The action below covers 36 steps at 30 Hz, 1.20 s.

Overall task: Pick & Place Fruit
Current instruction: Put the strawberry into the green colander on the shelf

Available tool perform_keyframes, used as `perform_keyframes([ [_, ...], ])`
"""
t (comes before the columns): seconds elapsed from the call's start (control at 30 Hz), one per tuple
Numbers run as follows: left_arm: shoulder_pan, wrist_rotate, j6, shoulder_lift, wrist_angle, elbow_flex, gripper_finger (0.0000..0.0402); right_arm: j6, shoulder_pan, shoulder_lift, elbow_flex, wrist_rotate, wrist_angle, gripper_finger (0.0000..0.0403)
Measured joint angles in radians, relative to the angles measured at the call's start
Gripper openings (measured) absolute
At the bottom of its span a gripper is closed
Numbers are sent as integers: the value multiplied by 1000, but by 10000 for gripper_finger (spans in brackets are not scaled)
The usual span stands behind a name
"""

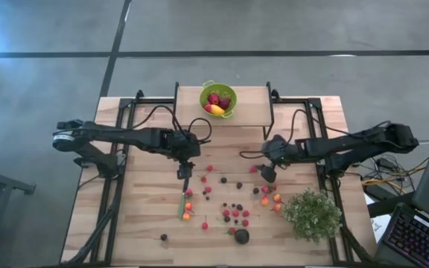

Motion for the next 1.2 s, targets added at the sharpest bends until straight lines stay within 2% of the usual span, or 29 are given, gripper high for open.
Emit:
perform_keyframes([
  [0.43,0,0,5,0,31,0,241,16,0,94,0,-26,65,363],
  [1.2,0,1,4,0,44,0,241,51,19,352,4,-32,154,363],
])
